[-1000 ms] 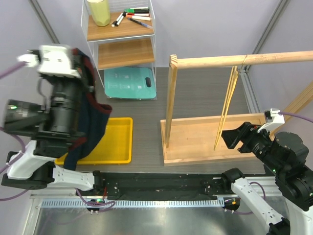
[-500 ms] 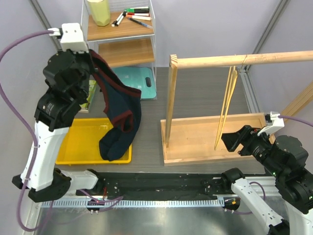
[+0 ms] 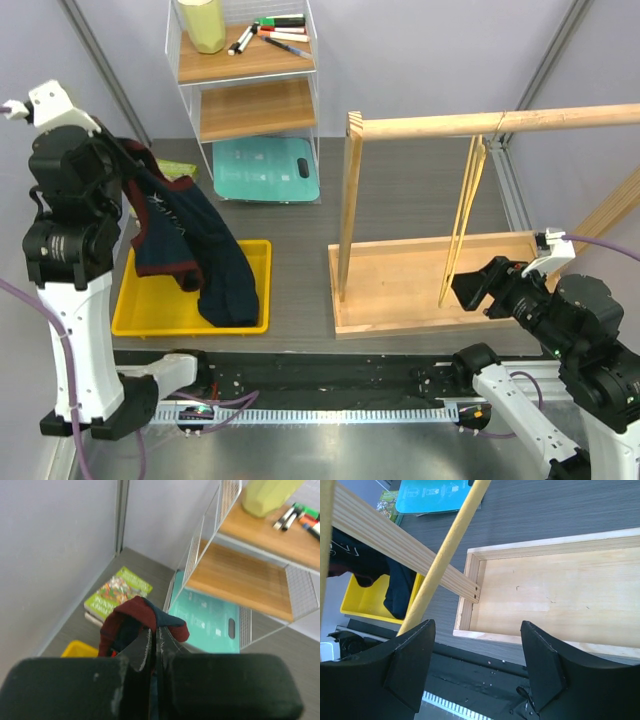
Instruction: Remove the tank top from the hanger
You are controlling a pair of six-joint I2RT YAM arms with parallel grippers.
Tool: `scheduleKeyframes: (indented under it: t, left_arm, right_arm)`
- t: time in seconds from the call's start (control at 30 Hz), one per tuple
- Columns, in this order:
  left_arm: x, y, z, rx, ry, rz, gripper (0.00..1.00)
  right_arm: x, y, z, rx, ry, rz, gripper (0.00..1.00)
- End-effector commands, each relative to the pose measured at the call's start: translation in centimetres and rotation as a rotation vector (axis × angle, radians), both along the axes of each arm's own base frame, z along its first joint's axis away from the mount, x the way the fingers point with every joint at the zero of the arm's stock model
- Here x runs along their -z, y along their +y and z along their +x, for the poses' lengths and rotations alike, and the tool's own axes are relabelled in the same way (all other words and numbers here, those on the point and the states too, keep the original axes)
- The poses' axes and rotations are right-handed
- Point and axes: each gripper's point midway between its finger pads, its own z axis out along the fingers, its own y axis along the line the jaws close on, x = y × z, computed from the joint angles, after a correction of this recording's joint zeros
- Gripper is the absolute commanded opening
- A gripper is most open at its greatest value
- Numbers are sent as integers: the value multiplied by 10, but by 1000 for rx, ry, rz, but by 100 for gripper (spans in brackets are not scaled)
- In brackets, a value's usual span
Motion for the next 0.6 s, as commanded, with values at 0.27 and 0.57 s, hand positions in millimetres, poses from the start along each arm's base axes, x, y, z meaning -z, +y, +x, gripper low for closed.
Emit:
scheduleKeyframes:
  t: [0.27,0.57]
  left_arm:
    - [144,-50,-26,176,192,-297,0]
    - [161,-71,-60,273,186,-386,0]
  right_arm:
    - [19,11,6,-54,14,0,75]
    - [27,13,1,-65,22,13,75]
